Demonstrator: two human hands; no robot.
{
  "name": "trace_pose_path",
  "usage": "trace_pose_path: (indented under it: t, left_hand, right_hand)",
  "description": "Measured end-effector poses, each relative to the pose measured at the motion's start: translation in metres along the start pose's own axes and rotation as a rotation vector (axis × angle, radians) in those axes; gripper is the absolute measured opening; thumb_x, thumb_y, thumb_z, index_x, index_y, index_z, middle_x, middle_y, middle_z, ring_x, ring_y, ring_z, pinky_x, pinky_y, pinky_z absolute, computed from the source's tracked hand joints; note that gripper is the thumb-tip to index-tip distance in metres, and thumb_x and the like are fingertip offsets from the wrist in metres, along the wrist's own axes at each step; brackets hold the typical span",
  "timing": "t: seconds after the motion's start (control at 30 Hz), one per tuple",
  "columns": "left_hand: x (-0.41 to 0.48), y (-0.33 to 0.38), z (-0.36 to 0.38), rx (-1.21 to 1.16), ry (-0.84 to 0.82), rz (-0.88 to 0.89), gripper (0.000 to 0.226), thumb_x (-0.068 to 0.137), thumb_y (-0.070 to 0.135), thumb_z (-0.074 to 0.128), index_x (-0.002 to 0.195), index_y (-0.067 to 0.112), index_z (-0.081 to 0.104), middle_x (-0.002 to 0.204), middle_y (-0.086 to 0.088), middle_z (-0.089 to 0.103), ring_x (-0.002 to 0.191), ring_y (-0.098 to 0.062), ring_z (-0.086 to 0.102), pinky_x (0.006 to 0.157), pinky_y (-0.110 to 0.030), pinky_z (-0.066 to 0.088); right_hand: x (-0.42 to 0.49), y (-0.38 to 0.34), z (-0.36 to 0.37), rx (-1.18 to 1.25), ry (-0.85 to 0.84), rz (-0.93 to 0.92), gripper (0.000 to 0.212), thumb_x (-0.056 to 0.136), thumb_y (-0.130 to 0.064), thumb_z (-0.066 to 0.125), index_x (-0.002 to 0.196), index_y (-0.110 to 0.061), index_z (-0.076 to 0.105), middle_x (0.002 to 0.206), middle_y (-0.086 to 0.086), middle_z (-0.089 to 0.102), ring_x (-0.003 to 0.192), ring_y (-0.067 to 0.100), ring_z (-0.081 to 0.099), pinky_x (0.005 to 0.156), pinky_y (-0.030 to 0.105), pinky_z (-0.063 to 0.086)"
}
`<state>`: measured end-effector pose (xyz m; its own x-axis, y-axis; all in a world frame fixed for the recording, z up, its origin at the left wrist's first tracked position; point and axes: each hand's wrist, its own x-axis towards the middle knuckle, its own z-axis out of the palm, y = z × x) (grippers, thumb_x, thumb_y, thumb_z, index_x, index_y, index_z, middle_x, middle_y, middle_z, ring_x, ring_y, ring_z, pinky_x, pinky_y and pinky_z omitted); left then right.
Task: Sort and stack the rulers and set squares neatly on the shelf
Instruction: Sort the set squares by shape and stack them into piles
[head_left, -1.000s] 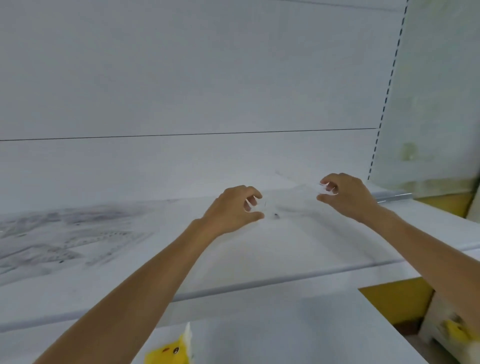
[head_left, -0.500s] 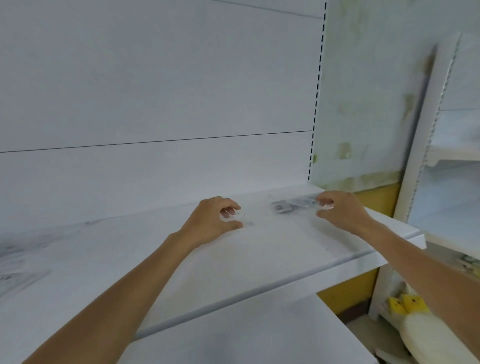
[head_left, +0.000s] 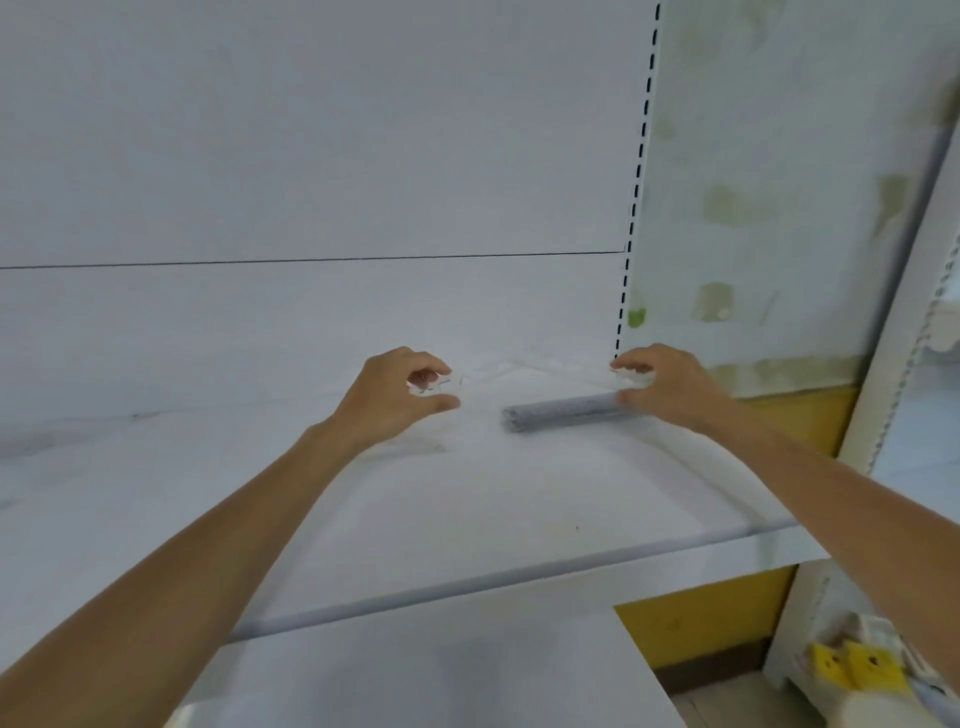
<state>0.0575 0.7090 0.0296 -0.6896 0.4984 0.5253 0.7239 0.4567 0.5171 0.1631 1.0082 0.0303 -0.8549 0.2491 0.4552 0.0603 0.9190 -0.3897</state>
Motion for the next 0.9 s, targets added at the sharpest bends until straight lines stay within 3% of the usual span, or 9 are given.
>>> trace_pose_path:
  t: [0.2, 0.37, 0.47, 0.6, 0.73, 0.9]
  left_hand:
    - [0.017, 0.016, 0.019, -0.060, 0.180, -0.086, 0.024, 0.071, 0.026, 0.078, 0.092, 0.024, 0.067, 0.091, 0.004, 0.063, 0.077, 0.002, 0.056, 0.065, 0.004, 0.036]
    - [0.009, 0.014, 0.029, -0.023, 0.210, -0.166, 0.026, 0.071, 0.025, 0.078, 0.094, 0.021, 0.068, 0.092, 0.005, 0.063, 0.079, 0.001, 0.056, 0.064, 0.004, 0.036]
    - [0.006, 0.014, 0.031, -0.006, 0.214, -0.177, 0.024, 0.071, 0.025, 0.079, 0.091, 0.024, 0.068, 0.089, 0.007, 0.063, 0.079, 0.001, 0.057, 0.065, 0.003, 0.037]
    - [0.001, 0.013, 0.037, 0.031, 0.183, -0.203, 0.022, 0.071, 0.026, 0.078, 0.091, 0.025, 0.067, 0.085, 0.012, 0.060, 0.079, 0.001, 0.057, 0.066, -0.003, 0.039]
    - [0.003, 0.016, 0.039, 0.046, 0.162, -0.220, 0.022, 0.072, 0.024, 0.078, 0.090, 0.024, 0.067, 0.085, 0.012, 0.059, 0.077, 0.004, 0.056, 0.065, -0.001, 0.038]
    - [0.005, 0.024, 0.041, 0.051, 0.154, -0.204, 0.021, 0.071, 0.025, 0.078, 0.089, 0.027, 0.066, 0.085, 0.013, 0.059, 0.077, 0.006, 0.056, 0.064, 0.002, 0.036]
  right_hand:
    - [0.023, 0.033, -0.010, 0.019, -0.083, -0.128, 0.015, 0.078, -0.016, 0.069, 0.092, -0.022, 0.067, 0.105, 0.002, 0.060, 0.094, 0.011, 0.051, 0.083, 0.021, 0.036]
    - [0.034, 0.037, -0.001, 0.162, -0.237, -0.171, 0.011, 0.080, -0.024, 0.069, 0.090, -0.029, 0.065, 0.105, -0.005, 0.062, 0.098, 0.008, 0.057, 0.088, 0.026, 0.046]
    - [0.040, 0.039, 0.008, 0.158, -0.304, -0.184, 0.008, 0.081, -0.021, 0.065, 0.085, -0.028, 0.069, 0.096, -0.007, 0.066, 0.090, 0.004, 0.059, 0.088, 0.028, 0.050]
    - [0.038, 0.037, 0.027, 0.153, -0.207, -0.259, 0.012, 0.086, -0.021, 0.062, 0.091, -0.019, 0.072, 0.100, -0.006, 0.069, 0.094, 0.005, 0.056, 0.086, 0.018, 0.039]
    - [0.038, 0.035, 0.029, 0.085, -0.261, -0.282, 0.019, 0.082, -0.037, 0.064, 0.095, -0.025, 0.070, 0.104, -0.008, 0.067, 0.100, 0.009, 0.056, 0.088, 0.026, 0.042]
    - [0.039, 0.032, 0.025, 0.137, -0.282, -0.301, 0.022, 0.080, -0.025, 0.069, 0.101, -0.023, 0.069, 0.105, -0.004, 0.068, 0.100, 0.007, 0.058, 0.083, 0.018, 0.038]
